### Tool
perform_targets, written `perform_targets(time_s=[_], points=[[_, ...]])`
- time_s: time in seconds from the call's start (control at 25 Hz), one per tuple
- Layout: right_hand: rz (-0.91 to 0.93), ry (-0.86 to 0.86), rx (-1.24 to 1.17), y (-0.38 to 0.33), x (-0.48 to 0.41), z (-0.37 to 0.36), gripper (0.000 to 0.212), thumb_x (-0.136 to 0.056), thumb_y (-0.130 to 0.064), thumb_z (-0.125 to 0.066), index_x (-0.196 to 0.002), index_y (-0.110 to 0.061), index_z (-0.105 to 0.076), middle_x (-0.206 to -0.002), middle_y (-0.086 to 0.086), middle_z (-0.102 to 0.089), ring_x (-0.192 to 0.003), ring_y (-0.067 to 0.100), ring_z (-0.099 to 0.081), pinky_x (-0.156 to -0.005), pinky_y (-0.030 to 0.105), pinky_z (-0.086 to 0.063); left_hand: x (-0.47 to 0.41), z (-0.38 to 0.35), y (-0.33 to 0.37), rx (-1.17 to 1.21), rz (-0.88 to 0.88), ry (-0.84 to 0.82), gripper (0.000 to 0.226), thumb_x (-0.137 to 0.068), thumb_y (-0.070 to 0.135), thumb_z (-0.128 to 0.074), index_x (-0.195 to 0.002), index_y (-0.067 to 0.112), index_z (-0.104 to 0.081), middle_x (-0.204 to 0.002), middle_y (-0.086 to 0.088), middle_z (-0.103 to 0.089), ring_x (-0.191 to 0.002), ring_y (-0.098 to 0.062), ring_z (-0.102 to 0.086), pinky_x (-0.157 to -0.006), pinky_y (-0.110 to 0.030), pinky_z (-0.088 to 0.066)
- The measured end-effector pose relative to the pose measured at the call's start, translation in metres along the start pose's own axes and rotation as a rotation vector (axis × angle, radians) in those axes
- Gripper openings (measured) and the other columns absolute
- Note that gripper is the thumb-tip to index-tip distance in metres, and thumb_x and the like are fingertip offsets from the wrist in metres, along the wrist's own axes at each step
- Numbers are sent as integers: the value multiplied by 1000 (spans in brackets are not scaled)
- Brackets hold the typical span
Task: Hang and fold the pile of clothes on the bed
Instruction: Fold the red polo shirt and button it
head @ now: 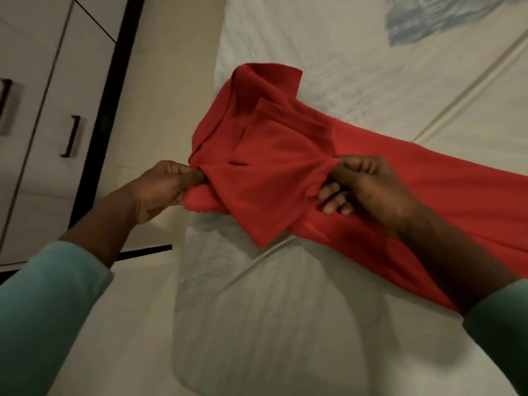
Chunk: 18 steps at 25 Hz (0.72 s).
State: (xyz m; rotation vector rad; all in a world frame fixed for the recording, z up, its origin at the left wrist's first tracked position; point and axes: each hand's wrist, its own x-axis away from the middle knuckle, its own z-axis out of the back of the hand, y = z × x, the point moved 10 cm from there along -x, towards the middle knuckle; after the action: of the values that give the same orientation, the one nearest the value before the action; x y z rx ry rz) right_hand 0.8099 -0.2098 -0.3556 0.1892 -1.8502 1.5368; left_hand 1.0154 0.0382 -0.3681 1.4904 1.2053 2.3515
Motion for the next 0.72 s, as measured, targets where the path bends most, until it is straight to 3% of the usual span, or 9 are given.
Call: perform_targets(time_s=[0.08, 0.16, 0.2, 0.32, 0.4, 0.44, 0.56, 0.64, 0.72], points=[[-64, 90, -147, -1, -6, 10, 22, -108, -16, -51, -95, -12, -68, -74, 11, -75, -51, 20, -70, -41, 20, -44, -4, 5, 8, -17, -73, 150, 19, -89, 35, -77, -77, 23, -84, -91, -10, -80, -78, -14, -72, -70, -24, -60], [-62, 164, -113, -1, -6, 12, 20, -108, -23, -53, -95, -15, -66, -72, 10, -74, -49, 23, -68, -40, 20, -42, 2, 9, 16, -119, -195, 287, 18, -99, 24, -70, -86, 21, -82, -86, -8, -78, -78, -17, -68, -76, -31, -56], [-50, 207, -58, -4, -6, 13, 24, -107, -31, -54, -92, -16, -65, -73, 10, -74, -50, 25, -69, -41, 21, -41, 9, 8, 27, -232, -281, 332, 10, -96, 27, -70, -96, 23, -79, -88, -6, -76, -78, -18, -68, -77, -34, -54], [31, 322, 223, -16, -1, 7, 36, -96, -59, -63, -93, -23, -68, -71, 4, -75, -58, 24, -73, -53, 29, -51, 34, -13, 59, -797, -586, 395, 40, -86, 37, -64, -125, 28, -64, -103, 6, -71, -85, -14, -66, -79, -35, -50], [65, 411, 416, -18, 2, 4, 35, -87, -60, -68, -105, -31, -68, -73, -3, -75, -64, 18, -73, -68, 37, -59, 42, -25, 73, -979, -760, 439, 35, -88, 32, -63, -122, 21, -65, -110, 0, -66, -95, -22, -62, -84, -38, -42], [71, 444, 446, -17, 4, 2, 35, -85, -58, -67, -109, -33, -66, -74, -5, -74, -67, 17, -73, -73, 41, -60, 46, -20, 79, -926, -783, 530, 27, -92, 29, -63, -117, 18, -67, -109, -3, -65, -95, -23, -60, -84, -37, -41], [77, 535, 385, -15, 12, -1, 27, -88, -42, -67, -114, -35, -64, -74, -8, -70, -72, 13, -71, -78, 41, -58, 55, 25, 70, -439, -533, 873, 19, -99, 35, -62, -105, 17, -65, -94, 1, -66, -80, -15, -62, -75, -24, -44], [92, 596, 372, -17, 21, -4, 22, -89, -31, -67, -111, -35, -65, -76, -11, -66, -75, 7, -66, -77, 35, -53, 59, 17, 52, -375, -310, 882, 34, -99, 52, -61, -91, 20, -65, -79, 7, -66, -74, -17, -65, -71, -26, -46], [104, 636, 352, -19, 28, -8, 17, -89, -25, -67, -104, -33, -66, -80, -13, -65, -78, 3, -63, -75, 31, -49, 64, -17, 37, -421, -186, 759, 50, -92, 72, -59, -86, 23, -68, -75, 10, -65, -74, -17, -64, -72, -31, -48]])
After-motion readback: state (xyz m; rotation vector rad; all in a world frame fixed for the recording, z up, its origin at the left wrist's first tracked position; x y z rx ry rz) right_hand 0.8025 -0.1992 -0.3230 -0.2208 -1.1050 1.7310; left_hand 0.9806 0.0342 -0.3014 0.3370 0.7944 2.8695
